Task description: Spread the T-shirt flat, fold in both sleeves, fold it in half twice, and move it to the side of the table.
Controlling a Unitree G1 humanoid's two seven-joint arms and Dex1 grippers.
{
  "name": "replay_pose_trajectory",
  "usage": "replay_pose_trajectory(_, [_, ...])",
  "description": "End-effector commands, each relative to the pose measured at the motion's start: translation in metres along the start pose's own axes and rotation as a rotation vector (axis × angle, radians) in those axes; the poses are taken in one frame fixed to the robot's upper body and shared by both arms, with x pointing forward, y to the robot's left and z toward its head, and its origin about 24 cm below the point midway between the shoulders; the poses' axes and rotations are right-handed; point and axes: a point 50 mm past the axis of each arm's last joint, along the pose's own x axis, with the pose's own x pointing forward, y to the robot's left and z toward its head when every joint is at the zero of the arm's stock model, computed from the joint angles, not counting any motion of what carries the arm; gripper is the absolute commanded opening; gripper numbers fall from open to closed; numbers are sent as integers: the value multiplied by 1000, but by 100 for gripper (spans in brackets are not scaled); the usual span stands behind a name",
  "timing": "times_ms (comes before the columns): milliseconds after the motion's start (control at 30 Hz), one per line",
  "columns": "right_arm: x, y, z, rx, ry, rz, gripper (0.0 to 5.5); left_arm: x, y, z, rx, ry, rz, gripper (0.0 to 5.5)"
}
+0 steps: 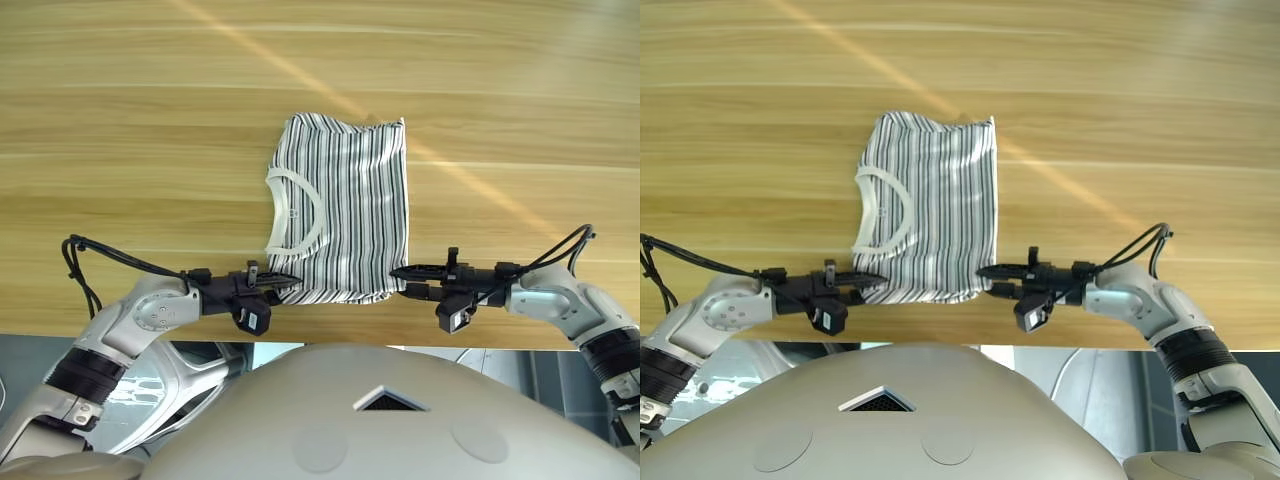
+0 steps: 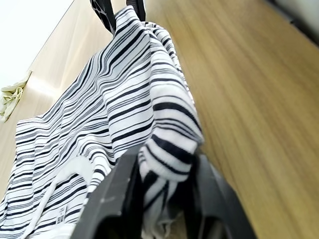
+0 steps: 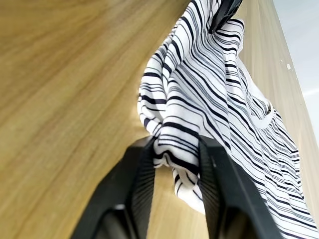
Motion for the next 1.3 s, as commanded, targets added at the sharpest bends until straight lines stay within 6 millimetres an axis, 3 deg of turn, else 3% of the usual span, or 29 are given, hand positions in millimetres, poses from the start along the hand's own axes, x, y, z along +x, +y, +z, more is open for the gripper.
replay_pose_trajectory(33, [2, 4, 0, 10, -3, 44, 71, 3, -25, -14, -53, 89, -140, 40])
replay_pose_trajectory(167, [5, 3, 2, 2, -21, 42, 23, 3, -22, -18, -57, 93, -124, 13])
replay_pose_trajectory(367, [7, 0, 4, 2, -35, 27, 21, 0, -13, -17, -79, 69, -22, 13])
replay_pose_trajectory(433, [1, -1, 9, 5, -27, -10, 21, -1, -11, -6, -122, 28, 69, 11])
replay_pose_trajectory(567, [-23, -1, 28, 85, 46, -130, 21, -12, -24, 36, -264, -87, 191, 11])
replay_pose_trajectory(667, [-33, -4, 28, 107, 115, -171, 21, -20, -21, 42, -279, -67, 241, 11])
replay_pose_trajectory(867, [-31, -9, 26, 113, 139, -186, 21, -24, -1, 29, -293, -51, 366, 11])
replay_pose_trajectory(1067, [-8, -50, 3, 180, 49, -433, 21, -12, 47, -10, -403, -78, 633, 11])
replay_pose_trajectory(1300, [9, -91, -23, 270, 18, -645, 21, 0, 75, -34, -500, -83, 780, 11])
